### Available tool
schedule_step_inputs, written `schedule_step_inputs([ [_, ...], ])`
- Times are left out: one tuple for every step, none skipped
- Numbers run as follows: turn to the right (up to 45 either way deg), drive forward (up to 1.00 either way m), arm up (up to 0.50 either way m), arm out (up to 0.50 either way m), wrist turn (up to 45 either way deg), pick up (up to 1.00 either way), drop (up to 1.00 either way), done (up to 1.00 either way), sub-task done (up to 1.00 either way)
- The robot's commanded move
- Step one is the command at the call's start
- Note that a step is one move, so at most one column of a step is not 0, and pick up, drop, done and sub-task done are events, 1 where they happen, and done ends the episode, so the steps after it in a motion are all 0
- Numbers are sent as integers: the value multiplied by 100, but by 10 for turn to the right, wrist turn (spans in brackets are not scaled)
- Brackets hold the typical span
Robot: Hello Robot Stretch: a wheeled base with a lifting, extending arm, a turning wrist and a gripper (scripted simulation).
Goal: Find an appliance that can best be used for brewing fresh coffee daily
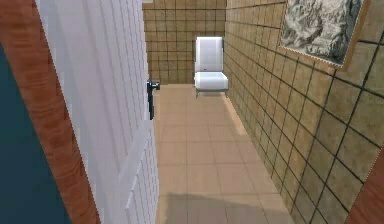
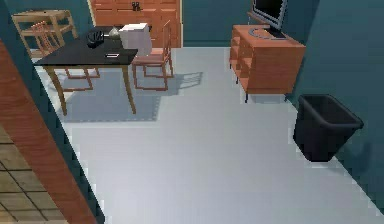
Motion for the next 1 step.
schedule_step_inputs([
  [60, 0, 0, 0, 0, 0, 0, 0, 0],
])
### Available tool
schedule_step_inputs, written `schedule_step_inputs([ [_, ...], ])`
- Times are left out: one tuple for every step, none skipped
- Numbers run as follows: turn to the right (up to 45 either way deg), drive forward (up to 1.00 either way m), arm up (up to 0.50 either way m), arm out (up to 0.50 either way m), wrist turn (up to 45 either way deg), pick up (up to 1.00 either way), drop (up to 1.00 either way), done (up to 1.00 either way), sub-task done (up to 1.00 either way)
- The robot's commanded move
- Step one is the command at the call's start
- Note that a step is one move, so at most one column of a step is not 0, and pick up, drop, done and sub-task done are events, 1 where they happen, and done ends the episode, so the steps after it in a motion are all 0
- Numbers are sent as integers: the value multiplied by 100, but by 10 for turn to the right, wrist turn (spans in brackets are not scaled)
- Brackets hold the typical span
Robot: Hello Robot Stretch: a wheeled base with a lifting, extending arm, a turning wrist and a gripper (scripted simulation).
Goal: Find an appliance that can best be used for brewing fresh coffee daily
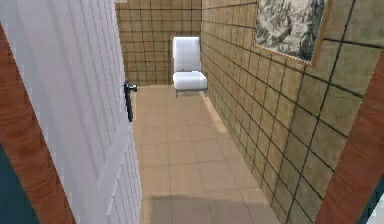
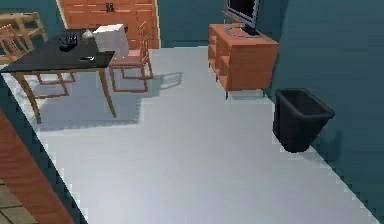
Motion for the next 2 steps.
schedule_step_inputs([
  [0, 100, 0, 0, 0, 0, 0, 0, 0],
  [90, 0, 0, 0, 0, 0, 0, 0, 0],
])
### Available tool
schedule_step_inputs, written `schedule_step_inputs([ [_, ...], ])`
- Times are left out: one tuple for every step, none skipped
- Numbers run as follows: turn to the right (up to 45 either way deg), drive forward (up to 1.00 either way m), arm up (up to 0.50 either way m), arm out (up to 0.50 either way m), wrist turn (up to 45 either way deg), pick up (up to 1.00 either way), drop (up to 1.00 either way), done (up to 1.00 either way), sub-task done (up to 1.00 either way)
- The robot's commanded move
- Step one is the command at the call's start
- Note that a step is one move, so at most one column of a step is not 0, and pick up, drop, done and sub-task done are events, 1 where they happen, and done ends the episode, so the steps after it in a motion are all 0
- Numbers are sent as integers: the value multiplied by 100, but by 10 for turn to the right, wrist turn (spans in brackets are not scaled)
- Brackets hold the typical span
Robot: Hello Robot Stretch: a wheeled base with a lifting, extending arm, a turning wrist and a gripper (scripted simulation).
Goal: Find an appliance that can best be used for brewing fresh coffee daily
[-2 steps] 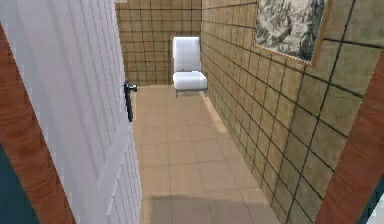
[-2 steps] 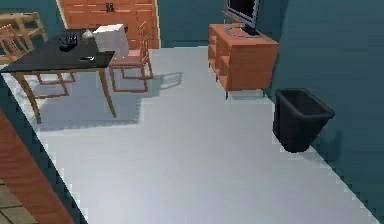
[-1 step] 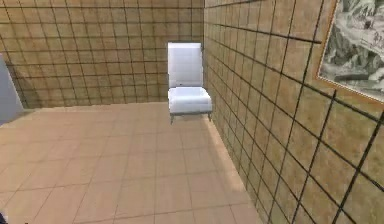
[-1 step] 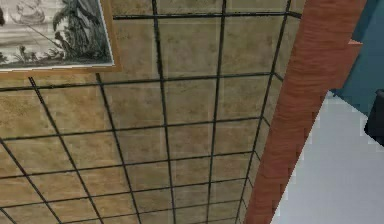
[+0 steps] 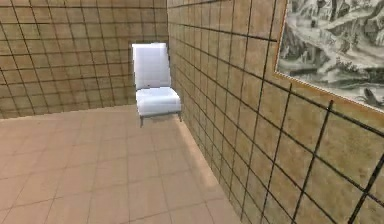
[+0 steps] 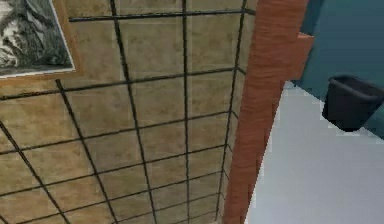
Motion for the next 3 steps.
schedule_step_inputs([
  [0, 25, 0, 0, 0, 0, 0, 0, 0],
  [-450, 0, 0, 0, 0, 0, 0, 0, 0],
  [-60, 0, 0, 0, 0, 0, 0, 0, 0],
])
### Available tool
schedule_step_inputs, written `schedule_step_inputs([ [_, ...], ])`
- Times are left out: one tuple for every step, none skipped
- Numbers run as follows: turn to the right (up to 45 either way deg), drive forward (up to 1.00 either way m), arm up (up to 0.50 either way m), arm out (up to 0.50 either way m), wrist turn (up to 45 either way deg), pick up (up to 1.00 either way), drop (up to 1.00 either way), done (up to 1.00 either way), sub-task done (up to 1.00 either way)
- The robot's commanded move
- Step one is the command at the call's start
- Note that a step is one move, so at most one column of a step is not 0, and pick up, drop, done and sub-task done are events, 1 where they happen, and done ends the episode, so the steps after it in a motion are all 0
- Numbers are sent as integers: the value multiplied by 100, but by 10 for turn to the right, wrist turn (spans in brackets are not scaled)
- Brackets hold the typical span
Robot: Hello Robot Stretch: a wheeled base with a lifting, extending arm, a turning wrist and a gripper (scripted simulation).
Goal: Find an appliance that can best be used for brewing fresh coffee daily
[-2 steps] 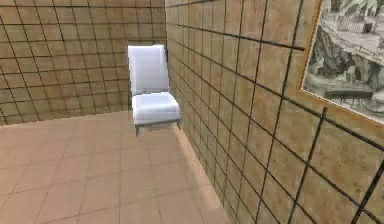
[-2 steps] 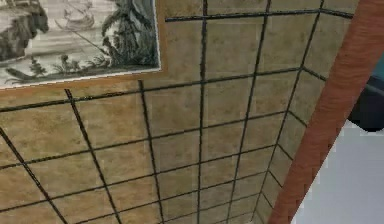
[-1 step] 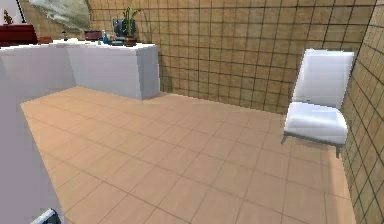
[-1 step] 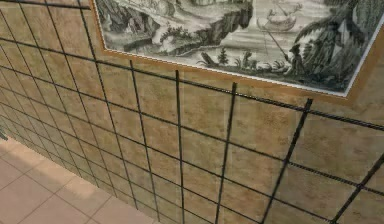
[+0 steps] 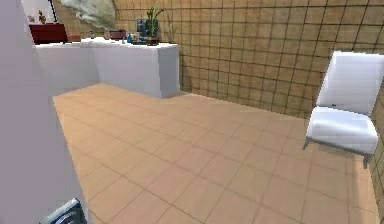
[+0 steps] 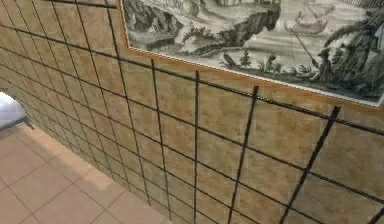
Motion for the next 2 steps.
schedule_step_inputs([
  [-30, 0, 0, 0, 0, 0, 0, 0, 0],
  [0, 35, 0, 0, 0, 0, 0, 0, 0],
])
